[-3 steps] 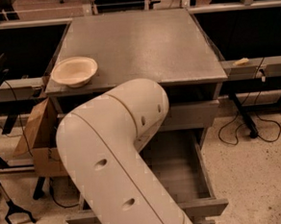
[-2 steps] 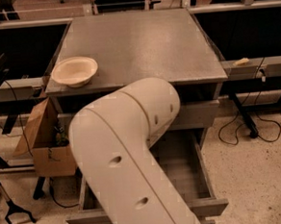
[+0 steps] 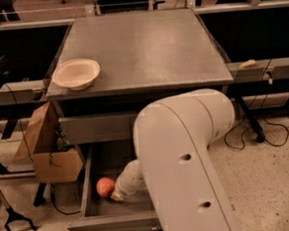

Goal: Pick apple from middle drawer and place on counter

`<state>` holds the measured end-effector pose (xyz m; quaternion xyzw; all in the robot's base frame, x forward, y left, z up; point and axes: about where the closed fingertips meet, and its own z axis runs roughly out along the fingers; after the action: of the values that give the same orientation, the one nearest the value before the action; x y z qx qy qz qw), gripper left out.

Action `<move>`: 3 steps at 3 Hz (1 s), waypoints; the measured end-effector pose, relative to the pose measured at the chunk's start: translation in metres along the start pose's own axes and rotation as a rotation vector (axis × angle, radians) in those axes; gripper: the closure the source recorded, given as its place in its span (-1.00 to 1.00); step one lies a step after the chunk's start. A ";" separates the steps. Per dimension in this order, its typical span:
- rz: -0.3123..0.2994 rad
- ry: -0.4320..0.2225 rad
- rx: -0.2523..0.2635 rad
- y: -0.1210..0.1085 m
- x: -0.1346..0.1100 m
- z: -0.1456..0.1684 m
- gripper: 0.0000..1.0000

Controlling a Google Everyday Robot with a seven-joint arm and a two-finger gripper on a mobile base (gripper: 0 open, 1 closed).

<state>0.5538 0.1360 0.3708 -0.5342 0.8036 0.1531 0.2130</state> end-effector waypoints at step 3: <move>-0.095 -0.033 -0.107 -0.011 0.014 -0.005 -1.00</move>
Offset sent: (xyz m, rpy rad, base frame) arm 0.0061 -0.0229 -0.0011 0.0103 0.0237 0.1249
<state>0.5580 0.1182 0.3681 -0.5798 0.7644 0.1942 0.2044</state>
